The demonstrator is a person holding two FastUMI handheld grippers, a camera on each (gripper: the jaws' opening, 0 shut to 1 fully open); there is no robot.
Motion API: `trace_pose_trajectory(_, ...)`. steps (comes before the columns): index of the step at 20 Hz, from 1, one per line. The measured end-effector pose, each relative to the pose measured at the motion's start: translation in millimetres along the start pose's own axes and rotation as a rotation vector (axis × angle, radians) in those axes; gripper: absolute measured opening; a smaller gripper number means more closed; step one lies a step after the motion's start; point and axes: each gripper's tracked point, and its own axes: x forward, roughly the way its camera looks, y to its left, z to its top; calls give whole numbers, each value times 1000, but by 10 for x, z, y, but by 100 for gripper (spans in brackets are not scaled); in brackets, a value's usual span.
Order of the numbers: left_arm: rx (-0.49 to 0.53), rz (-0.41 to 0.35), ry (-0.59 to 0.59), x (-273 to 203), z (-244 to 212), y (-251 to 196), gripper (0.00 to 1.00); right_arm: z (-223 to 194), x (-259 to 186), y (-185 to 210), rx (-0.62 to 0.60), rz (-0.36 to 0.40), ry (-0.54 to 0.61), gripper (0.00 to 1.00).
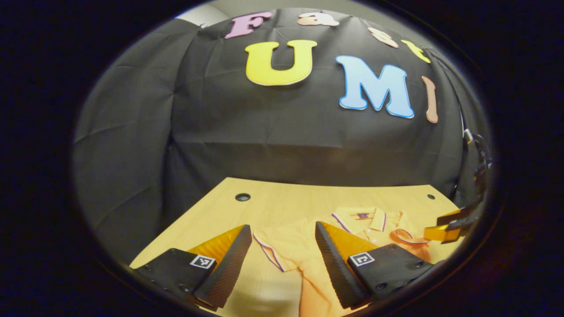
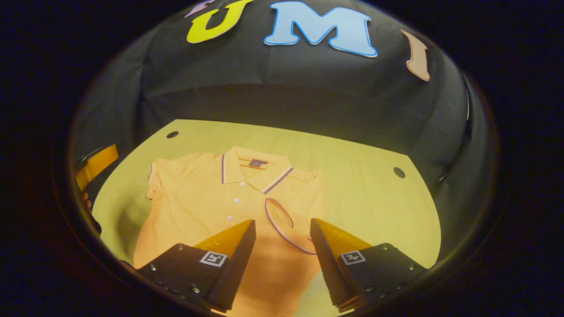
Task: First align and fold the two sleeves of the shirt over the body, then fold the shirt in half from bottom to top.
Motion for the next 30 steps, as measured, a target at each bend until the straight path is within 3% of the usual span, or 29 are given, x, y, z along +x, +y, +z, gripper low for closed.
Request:
trace_pose_trajectory(3,3,37,57,264,-263,149,95,104,-352,63,-1,4,-63,95)
trace_pose_trajectory(8,4,56,126,601,-576,242,95,112,-891,101,11,-15,-119,96)
trace_pose_trajectory(14,16,65,168,1018,-770,285,95,-137,-1246,174,71,-5,-105,96)
trace_pose_trajectory(25,9,83,274,1379,-1195,227,97,-285,-1363,159,145,-14,-74,96)
trace_pose_trajectory(30,26,77,269,1434,-1175,194,89,-334,-1320,169,160,-7,-58,96)
